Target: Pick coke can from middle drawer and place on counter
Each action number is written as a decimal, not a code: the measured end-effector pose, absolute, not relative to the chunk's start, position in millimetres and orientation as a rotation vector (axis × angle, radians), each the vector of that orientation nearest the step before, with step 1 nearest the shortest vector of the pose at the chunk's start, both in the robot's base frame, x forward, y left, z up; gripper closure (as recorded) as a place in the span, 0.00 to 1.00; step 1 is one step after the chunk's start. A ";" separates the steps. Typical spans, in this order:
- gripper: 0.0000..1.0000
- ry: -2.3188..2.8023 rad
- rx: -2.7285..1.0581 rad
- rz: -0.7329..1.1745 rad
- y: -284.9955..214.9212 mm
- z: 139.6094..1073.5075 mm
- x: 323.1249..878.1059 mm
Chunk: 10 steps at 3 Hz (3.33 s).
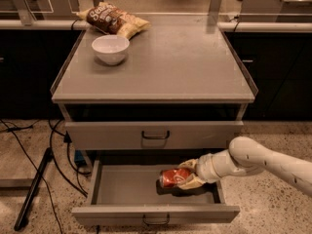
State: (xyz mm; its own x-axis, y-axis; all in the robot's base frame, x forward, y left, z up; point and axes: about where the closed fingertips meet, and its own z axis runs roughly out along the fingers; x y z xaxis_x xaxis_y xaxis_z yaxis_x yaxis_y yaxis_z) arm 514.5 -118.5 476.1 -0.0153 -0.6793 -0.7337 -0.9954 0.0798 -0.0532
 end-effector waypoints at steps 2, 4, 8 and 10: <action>1.00 1.757 -1.657 0.650 -121.3 498.3 519.8; 1.00 1.822 -1.633 0.601 -146.3 623.5 531.8; 1.00 1.876 -1.627 0.628 -153.2 777.0 512.6; 1.00 1.877 -1.634 0.488 -157.5 876.4 549.3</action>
Offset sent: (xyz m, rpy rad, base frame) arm 0.0142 -0.0106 0.0540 -0.0171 -0.0375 -0.0254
